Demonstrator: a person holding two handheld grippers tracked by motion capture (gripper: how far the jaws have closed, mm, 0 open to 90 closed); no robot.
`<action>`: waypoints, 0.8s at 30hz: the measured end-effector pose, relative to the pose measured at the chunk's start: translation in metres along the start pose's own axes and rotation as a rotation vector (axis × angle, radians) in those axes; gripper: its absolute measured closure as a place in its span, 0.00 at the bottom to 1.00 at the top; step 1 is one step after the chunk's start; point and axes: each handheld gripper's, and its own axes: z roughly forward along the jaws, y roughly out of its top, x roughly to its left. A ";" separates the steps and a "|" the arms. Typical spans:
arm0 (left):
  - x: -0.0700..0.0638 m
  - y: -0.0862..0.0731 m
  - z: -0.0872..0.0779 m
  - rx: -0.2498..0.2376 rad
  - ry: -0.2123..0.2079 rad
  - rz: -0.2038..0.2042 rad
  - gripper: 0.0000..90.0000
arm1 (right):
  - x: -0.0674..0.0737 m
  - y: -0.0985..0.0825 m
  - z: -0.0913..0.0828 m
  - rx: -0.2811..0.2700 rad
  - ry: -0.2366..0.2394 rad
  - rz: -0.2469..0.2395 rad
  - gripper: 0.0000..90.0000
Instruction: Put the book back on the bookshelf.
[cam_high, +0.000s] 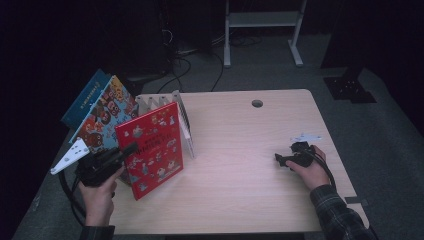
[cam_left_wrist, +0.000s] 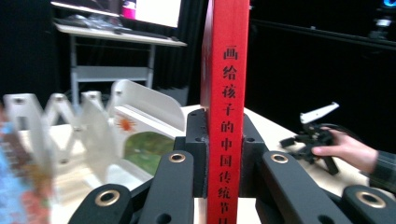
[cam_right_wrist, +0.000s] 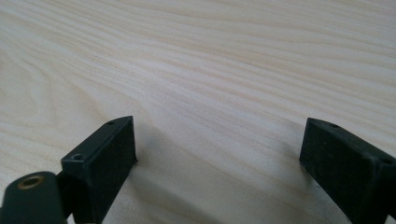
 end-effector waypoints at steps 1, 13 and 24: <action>0.001 0.001 -0.001 0.000 0.017 0.005 0.89 | 0.000 0.000 0.000 0.001 0.000 0.000 0.11; 0.012 0.000 0.008 -0.018 0.198 0.033 0.89 | 0.000 0.000 0.000 0.000 -0.001 -0.002 0.11; 0.024 0.009 0.020 -0.047 0.291 0.041 0.89 | -0.001 0.000 0.000 0.000 -0.003 0.000 0.11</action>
